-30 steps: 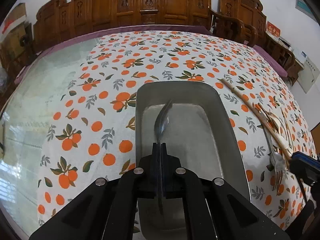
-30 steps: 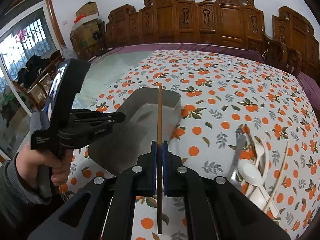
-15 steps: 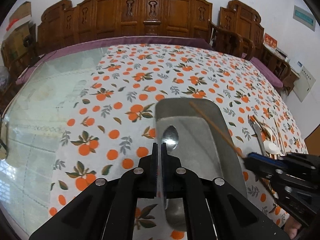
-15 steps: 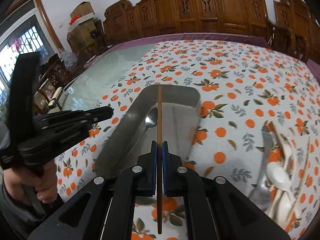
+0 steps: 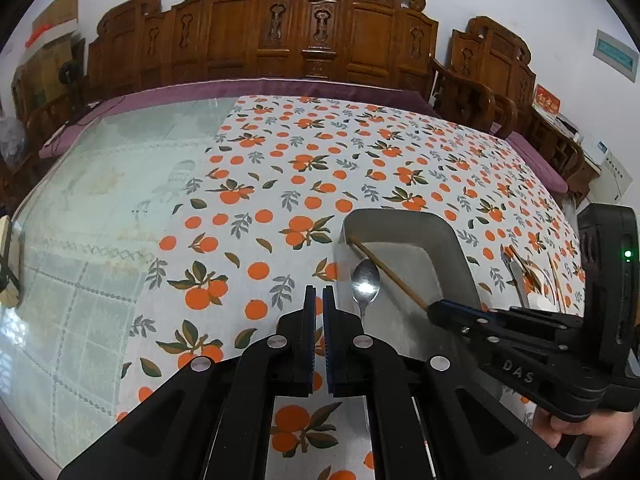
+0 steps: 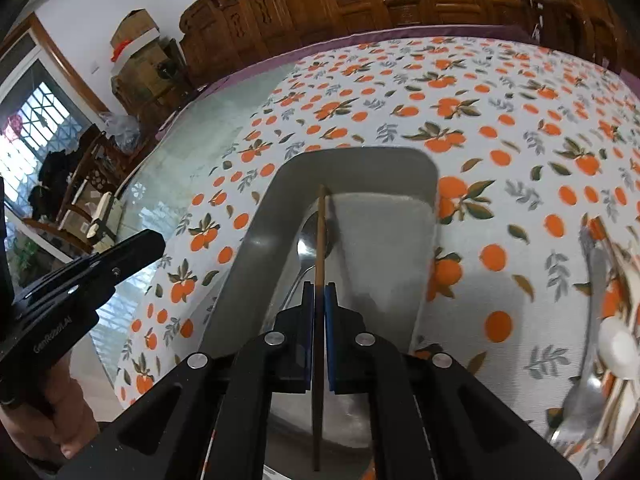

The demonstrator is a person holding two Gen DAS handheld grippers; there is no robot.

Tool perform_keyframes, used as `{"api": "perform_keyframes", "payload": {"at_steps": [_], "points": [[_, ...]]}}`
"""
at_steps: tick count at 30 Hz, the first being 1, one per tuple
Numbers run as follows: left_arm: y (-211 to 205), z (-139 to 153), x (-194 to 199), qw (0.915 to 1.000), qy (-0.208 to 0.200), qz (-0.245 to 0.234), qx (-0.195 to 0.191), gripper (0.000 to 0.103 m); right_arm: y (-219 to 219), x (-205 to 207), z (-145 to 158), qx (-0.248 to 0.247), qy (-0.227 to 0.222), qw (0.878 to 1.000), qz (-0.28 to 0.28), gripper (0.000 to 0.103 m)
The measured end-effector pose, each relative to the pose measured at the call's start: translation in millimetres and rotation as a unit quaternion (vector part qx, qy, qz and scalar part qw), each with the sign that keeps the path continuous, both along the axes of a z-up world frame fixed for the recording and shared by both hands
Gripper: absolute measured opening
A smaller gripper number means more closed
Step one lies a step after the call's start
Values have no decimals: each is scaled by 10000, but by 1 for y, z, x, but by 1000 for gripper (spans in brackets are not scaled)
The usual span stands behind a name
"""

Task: Organize utensils
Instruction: 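Lower the metal spoon into the tray and open the left tool while the right tool drops the chopstick in, then grasp a second wooden chopstick from the pile with the right tool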

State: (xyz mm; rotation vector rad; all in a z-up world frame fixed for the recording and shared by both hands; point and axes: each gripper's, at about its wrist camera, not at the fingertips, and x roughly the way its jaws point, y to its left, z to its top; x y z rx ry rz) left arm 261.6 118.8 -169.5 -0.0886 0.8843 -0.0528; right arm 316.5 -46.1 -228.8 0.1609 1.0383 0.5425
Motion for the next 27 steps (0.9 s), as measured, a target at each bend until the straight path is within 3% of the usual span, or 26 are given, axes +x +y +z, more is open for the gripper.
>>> {"api": "perform_keyframes", "payload": {"at_steps": [5, 9, 12, 14, 19, 27], "points": [[-1, 1, -1, 10000, -25, -3, 19, 5, 0, -4, 0, 97, -35, 9998, 189, 10], [-6, 4, -3, 10000, -74, -50, -1, 11, -13, -17, 17, -92, -507, 9982, 311, 10], [-19, 7, -6, 9997, -143, -172, 15, 22, -38, -30, 34, -247, -893, 9952, 314, 10], [-30, 9, -9, 9995, -201, -259, 1, 40, -56, -39, 43, -407, -1104, 9927, 258, 10], [-60, 14, -17, 9982, -327, -507, -18, 51, -112, -57, 59, -796, -1444, 9863, 19, 10], [-103, 15, -29, 9956, -421, -840, 22, 53, -202, -65, 57, -1218, -1443, 9806, -526, 16]]}}
